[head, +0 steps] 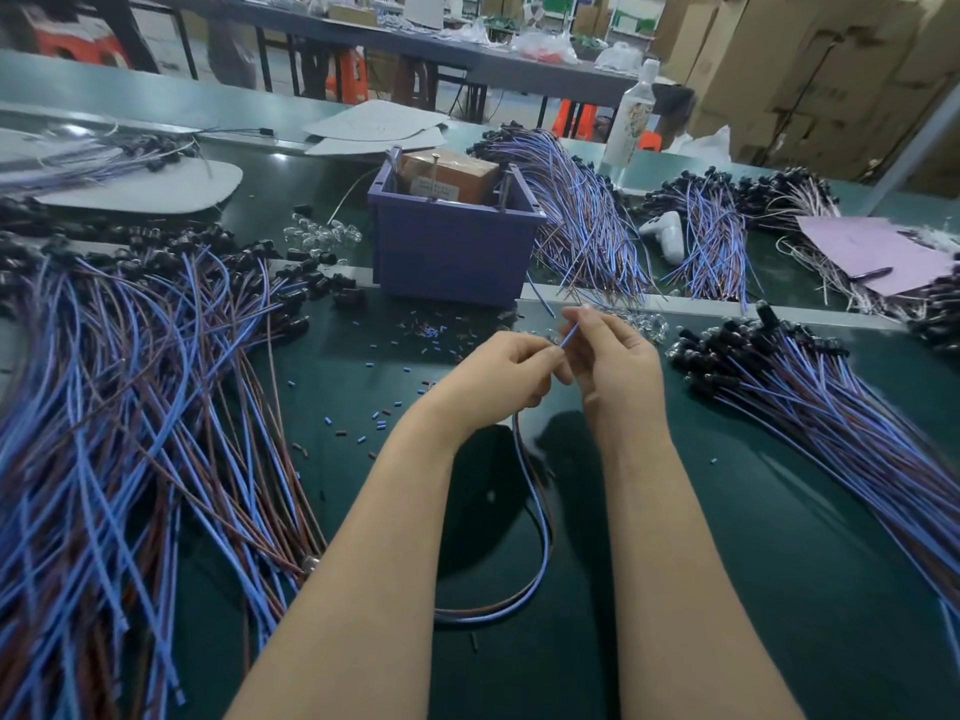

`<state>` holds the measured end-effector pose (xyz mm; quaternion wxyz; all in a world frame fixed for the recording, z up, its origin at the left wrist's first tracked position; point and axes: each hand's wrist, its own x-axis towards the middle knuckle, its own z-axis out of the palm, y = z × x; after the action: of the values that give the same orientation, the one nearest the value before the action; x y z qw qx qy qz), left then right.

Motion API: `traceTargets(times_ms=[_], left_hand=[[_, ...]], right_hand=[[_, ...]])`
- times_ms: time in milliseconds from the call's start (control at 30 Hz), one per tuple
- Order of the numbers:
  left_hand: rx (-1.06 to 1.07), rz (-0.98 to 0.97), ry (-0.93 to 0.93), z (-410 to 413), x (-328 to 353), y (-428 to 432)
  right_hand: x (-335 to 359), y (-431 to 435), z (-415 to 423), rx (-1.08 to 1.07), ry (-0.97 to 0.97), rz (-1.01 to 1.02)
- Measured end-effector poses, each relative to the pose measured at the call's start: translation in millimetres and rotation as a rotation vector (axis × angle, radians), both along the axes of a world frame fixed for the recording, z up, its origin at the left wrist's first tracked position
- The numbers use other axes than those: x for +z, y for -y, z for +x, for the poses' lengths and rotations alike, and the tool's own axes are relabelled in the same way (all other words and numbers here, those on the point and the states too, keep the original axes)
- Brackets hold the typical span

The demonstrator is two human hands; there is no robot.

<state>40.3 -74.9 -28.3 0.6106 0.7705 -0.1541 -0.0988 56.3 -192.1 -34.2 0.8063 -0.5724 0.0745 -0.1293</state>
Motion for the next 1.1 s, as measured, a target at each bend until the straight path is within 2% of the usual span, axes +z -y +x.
traceTargets(times_ms=[67,100,133,233,267,333,367,400,467,500,567,633,733,800,867,933,1000,1100], left_hand=[[-0.051,0.039,-0.02,-2,0,-1],[-0.058,0.039,-0.02,-3,1,-1],[-0.032,0.015,-0.005,-2,1,-1],[0.186,-0.147,0.066,3,2,-2],[0.246,-0.198,0.08,5,3,-3],[0.329,-0.257,0.129,7,3,-6],[0.365,-0.276,0.172,7,4,-8],[0.401,-0.3,0.218,8,5,-9],[0.484,-0.359,0.288,11,7,-12],[0.53,-0.4,0.3,12,8,-14],[0.649,-0.521,0.283,14,9,-20],[0.798,-0.661,0.254,17,11,-27],[0.839,-0.843,0.162,17,13,-28],[0.689,-0.767,0.059,14,11,-23],[0.448,-0.503,-0.048,10,6,-15],[0.29,-0.214,-0.07,6,0,-6],[0.332,-0.08,0.001,8,-4,-1],[0.445,-0.113,0.051,10,-6,-2]], right_hand=[[-2,8,3,-0.118,-0.061,0.057],[-3,12,4,-0.17,-0.086,0.013],[-5,15,4,-0.202,-0.114,-0.124],[-12,10,1,-0.185,-0.167,-0.771],[-13,6,-2,-0.17,-0.185,-0.912],[-9,-1,-6,-0.149,-0.18,-1.022],[-6,-3,-7,-0.116,-0.142,-0.985],[-2,-6,-8,-0.032,-0.097,-0.864],[7,-11,-12,0.322,-0.088,-0.554],[9,-11,-15,0.509,-0.116,-0.495],[11,-7,-21,0.759,-0.128,-0.585],[11,-3,-21,0.778,-0.068,-0.633],[15,3,-15,0.471,0.016,-0.402],[15,8,-11,0.299,0.055,-0.404],[10,10,-7,0.222,0.063,-0.63],[5,9,-5,0.181,0.021,-0.899],[2,5,-5,0.145,-0.009,-1.016],[-1,-6,-6,0.125,0.014,-1.012]])
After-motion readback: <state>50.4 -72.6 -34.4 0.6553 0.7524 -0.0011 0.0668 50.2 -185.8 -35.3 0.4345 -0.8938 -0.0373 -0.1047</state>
